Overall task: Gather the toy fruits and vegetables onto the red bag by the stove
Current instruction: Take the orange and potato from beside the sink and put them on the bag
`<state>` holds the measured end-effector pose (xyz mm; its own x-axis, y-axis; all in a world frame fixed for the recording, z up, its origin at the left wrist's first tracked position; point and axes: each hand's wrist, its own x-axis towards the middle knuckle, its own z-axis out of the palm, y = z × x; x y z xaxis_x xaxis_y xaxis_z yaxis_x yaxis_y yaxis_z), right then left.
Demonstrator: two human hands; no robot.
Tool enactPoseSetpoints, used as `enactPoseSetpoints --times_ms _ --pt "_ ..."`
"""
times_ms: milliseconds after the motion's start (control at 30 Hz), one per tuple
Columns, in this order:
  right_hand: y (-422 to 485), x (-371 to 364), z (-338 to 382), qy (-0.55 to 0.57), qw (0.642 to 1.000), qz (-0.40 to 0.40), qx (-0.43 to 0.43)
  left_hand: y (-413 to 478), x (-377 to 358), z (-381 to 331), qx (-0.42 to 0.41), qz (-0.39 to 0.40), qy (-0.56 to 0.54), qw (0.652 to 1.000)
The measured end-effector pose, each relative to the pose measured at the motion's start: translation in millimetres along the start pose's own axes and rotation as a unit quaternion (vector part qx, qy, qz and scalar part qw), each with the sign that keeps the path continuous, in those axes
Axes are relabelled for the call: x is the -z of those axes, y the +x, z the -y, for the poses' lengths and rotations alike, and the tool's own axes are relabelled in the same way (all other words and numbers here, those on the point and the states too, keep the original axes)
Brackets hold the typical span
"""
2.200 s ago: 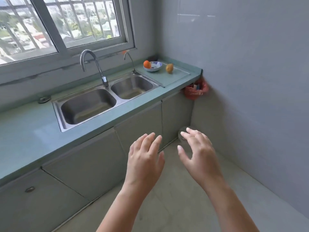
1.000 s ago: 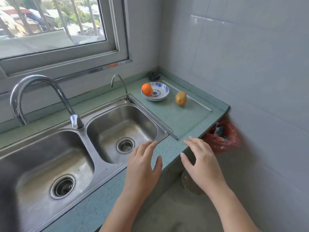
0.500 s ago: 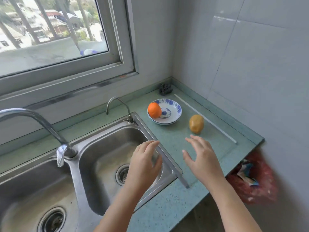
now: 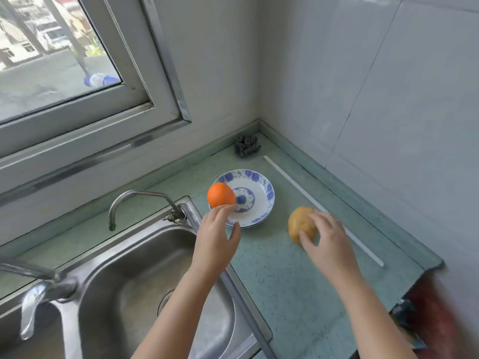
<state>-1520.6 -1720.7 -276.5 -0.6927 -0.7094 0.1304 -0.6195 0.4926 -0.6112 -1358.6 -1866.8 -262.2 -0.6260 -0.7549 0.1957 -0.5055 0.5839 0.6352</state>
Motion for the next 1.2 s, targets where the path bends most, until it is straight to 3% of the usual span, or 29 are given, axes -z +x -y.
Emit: enactPoseSetpoints --times_ms 567,1200 --pt "44.2 -59.7 -29.5 -0.008 0.994 0.048 -0.093 76.9 -36.2 41.6 0.07 -0.004 0.048 0.996" --pt "44.2 -65.2 -29.4 0.041 0.992 0.032 -0.119 76.1 -50.2 58.6 0.117 0.006 0.043 0.992"
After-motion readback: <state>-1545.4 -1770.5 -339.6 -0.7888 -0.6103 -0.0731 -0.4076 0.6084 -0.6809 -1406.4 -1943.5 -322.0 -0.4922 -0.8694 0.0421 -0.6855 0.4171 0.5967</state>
